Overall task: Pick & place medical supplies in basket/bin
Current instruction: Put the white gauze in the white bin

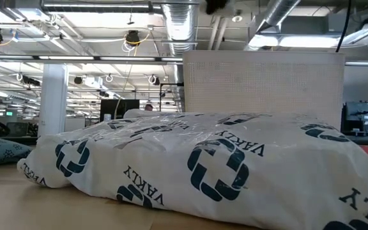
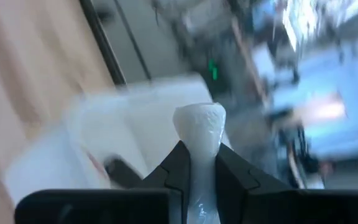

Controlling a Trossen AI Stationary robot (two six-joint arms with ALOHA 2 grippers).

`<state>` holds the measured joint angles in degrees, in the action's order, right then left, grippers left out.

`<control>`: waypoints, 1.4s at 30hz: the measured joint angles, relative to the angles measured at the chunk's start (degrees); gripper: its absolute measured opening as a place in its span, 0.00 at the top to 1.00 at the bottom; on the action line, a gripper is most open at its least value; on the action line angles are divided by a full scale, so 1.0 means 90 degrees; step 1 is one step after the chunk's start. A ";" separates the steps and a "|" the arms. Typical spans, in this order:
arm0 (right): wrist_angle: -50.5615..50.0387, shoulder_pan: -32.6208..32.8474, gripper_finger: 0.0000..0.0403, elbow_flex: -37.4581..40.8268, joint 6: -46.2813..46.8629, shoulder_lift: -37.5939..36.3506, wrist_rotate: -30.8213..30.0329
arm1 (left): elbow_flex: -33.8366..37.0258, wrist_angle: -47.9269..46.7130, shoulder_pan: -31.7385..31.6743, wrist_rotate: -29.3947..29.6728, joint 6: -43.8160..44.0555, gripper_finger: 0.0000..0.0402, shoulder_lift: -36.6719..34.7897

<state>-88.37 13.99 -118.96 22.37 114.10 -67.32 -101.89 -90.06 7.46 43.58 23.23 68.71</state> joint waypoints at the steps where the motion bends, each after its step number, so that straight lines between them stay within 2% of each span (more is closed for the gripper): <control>1: -0.0278 -0.0193 0.90 0.0007 0.0433 0.0000 0.0166 | 0.0000 -0.0001 0.0058 0.0081 0.0057 0.63 -0.0042; 4: -0.0088 -0.0851 0.90 0.0384 0.0485 -0.0201 0.1116 | 0.0000 0.0002 0.0237 0.0177 0.0179 0.63 -0.0103; 9: -0.0152 -0.2024 0.90 0.0830 0.0644 -0.0371 0.1997 | 0.0156 0.0010 0.0509 0.0220 0.0232 0.63 -0.0105; 15: -0.0134 -0.3544 0.90 0.1283 0.0630 -0.0435 0.4244 | 0.0922 0.0034 0.0601 0.0242 0.0237 0.63 -0.0100; 17: -0.0126 -0.3965 0.90 0.1601 0.0741 -0.0452 0.4664 | 0.1185 0.0067 0.0601 0.0240 0.0319 0.63 -0.0098; 20: -0.0061 -0.4431 0.90 0.2269 0.1170 -0.0443 0.4812 | 0.1554 0.0067 0.0603 0.0194 0.0496 0.63 -0.0099; 27: 0.0266 -0.4949 0.87 0.3384 0.1168 -0.0440 0.4808 | 0.1977 0.0101 0.0602 0.0143 0.0495 0.63 -0.0098; 34: 0.0525 -0.4987 0.77 0.3614 0.0996 -0.0406 0.4943 | 0.1977 0.0299 0.0601 0.0209 0.0490 0.63 -0.0098; 42: 0.0640 -0.4754 0.59 0.3597 0.0356 -0.0355 0.5099 | 0.1977 0.0489 0.0601 0.0065 0.0314 0.63 -0.0098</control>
<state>-82.61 -28.80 -86.58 25.57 110.91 -21.43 -84.09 -85.66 12.86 44.16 26.05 67.83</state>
